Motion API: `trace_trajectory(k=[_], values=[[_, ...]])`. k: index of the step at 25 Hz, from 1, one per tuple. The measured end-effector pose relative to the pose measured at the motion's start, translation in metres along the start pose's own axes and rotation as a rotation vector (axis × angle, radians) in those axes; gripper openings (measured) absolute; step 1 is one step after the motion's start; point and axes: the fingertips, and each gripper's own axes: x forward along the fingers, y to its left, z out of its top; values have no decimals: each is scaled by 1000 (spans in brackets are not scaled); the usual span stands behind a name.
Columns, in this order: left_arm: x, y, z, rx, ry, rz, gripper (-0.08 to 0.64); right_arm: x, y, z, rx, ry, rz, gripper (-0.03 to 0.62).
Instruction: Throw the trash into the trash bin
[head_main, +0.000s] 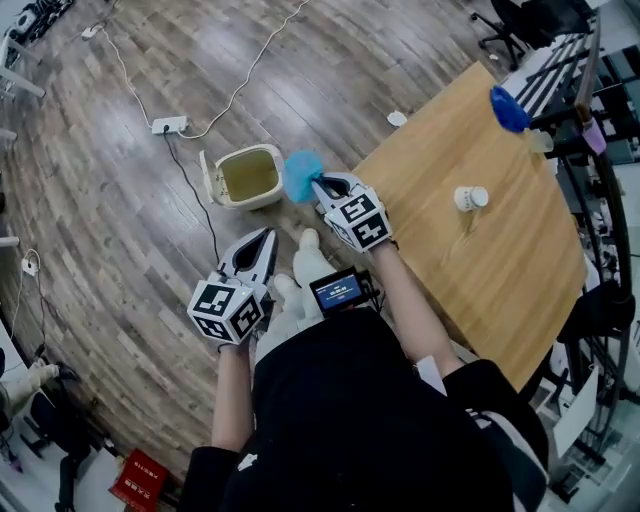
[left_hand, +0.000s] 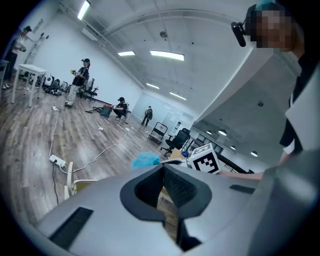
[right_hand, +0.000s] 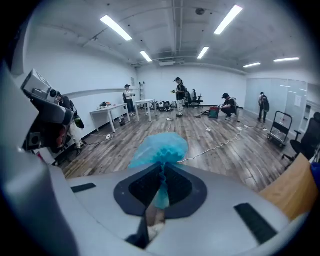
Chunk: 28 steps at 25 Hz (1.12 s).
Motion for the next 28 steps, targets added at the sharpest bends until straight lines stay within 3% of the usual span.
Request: trace_trajectory(k=[6,10,12,15,19,22,28], values=[[8,66,16,-53,5,82,5,75,-2,35,-39,55,81,5],[30,106,23,-10,99,129,5,114,-10,54,-41,68,133,5],[41,124,29,-15,106,158,5,134,-15,56,-48,77,162,5],[58,136,35,-49,68,151,5,162,-17,49,-34,88,220,5],[81,159,23,-77,120,169,5,205,-14,35,-27,145,273,5],[87,168,2,-99,166,140,5,228,0,14,-2,183,303,5],[116,227,-39,-104,247,153,5,307,-10,-35,0,264,271,5]])
